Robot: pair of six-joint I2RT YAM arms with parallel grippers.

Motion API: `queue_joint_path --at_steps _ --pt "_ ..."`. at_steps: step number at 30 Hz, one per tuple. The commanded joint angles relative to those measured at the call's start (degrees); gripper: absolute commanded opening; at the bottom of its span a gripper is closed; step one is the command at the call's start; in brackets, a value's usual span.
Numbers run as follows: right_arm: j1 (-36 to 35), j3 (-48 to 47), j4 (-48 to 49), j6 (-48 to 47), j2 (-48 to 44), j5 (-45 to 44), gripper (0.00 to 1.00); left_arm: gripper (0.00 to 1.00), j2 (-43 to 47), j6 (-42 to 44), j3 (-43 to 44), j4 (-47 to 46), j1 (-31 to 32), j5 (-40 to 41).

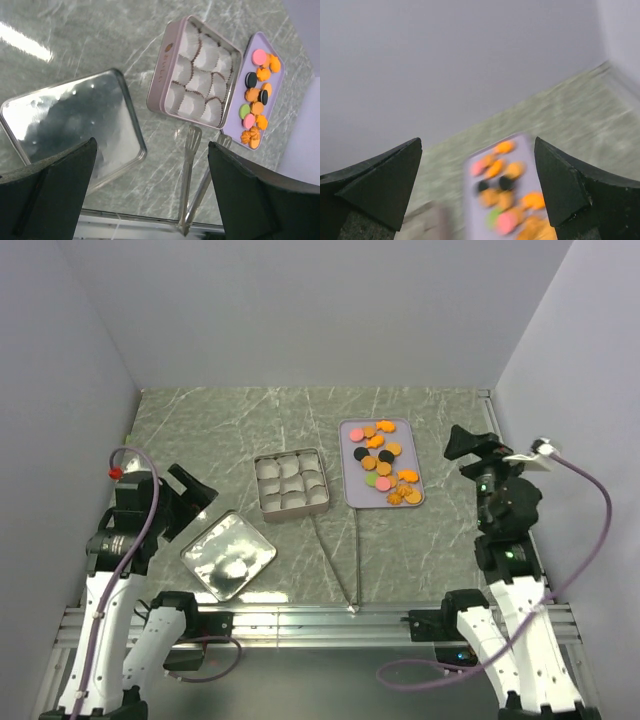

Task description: Pack the cookies

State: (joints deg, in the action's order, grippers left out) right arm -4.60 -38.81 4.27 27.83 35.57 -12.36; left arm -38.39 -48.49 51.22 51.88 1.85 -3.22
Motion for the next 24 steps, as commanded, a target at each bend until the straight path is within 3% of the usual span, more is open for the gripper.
queue_joint_path --at_steps 1,2,3,5,8,10,12,15,16,19,24 --pt "1.5 -2.7 -33.1 27.3 -1.3 10.9 1.0 0.99 1.2 3.2 4.9 1.7 3.5 7.2" --pt "4.0 0.3 -31.4 27.4 -1.5 27.1 1.0 1.0 1.0 3.7 5.3 1.9 5.1 7.8" --pt "4.2 2.2 -29.7 28.1 -1.3 33.2 1.0 0.99 1.1 4.1 6.0 1.9 5.7 8.5" --pt "2.5 7.6 -29.0 36.1 -2.5 36.2 1.0 0.99 1.5 4.5 6.4 2.5 7.2 9.9" --pt "-3.1 7.1 -32.6 33.4 -10.4 25.3 1.0 0.99 2.3 4.8 6.6 3.0 8.8 11.4" --pt "-6.2 4.6 -40.4 27.5 -9.2 24.0 1.0 0.99 2.6 5.3 6.8 3.5 9.5 12.2" --pt "-10.7 1.1 -46.7 22.8 1.3 26.6 1.0 0.99 2.8 5.3 7.0 4.2 10.4 13.4" --pt "-24.1 -1.6 -52.7 22.5 12.7 18.0 1.0 0.99 3.2 5.5 6.4 4.1 10.8 13.3" --pt "-32.2 -2.5 -54.0 23.1 18.4 14.7 1.0 0.99 3.3 5.5 6.3 4.1 10.8 13.0" --pt "-43.6 -6.8 -56.6 24.5 30.6 10.4 1.0 0.99 3.0 6.7 5.9 3.5 11.0 9.5" --pt "-50.2 -14.9 -54.2 24.1 41.5 7.8 1.0 0.99 2.2 7.0 7.1 4.9 11.0 8.5"
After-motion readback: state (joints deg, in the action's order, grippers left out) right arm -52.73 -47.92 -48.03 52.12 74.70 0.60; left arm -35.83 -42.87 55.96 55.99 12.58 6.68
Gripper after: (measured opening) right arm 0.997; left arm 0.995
